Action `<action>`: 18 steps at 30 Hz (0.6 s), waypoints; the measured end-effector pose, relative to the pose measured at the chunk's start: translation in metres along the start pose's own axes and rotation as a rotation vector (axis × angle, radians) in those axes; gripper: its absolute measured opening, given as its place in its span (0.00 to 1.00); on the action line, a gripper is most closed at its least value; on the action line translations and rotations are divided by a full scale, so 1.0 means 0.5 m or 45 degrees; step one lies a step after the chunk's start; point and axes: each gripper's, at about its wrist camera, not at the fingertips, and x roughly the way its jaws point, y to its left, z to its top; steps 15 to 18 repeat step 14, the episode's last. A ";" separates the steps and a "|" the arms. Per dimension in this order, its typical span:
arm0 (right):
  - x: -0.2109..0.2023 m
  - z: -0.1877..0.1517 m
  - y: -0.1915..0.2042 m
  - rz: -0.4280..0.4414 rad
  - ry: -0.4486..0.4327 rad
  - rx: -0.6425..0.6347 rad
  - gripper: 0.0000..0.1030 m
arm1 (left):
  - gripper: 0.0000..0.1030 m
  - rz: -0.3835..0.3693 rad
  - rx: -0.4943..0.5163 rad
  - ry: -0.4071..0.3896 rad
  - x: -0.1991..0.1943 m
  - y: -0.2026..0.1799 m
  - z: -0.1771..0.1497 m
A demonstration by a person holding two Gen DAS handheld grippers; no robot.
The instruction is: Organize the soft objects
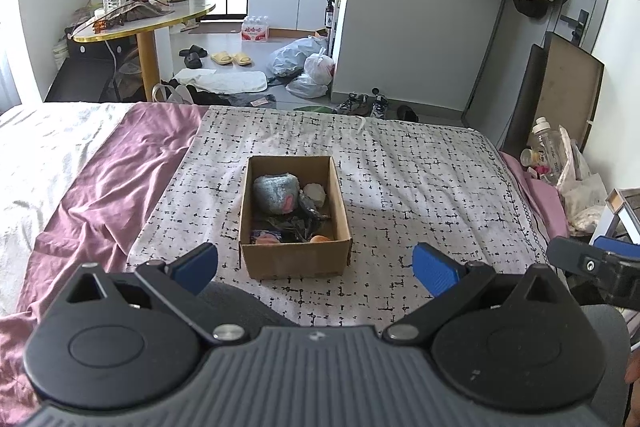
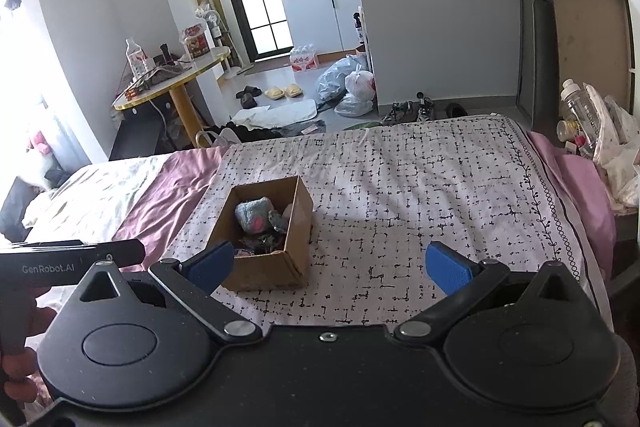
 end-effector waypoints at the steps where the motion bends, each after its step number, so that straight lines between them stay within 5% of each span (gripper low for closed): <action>1: 0.001 -0.001 0.001 0.002 0.001 -0.004 1.00 | 1.00 -0.003 -0.007 0.003 0.003 0.001 -0.001; 18: 0.039 -0.008 0.019 -0.031 0.011 -0.096 1.00 | 1.00 -0.073 0.010 0.001 0.042 0.014 -0.008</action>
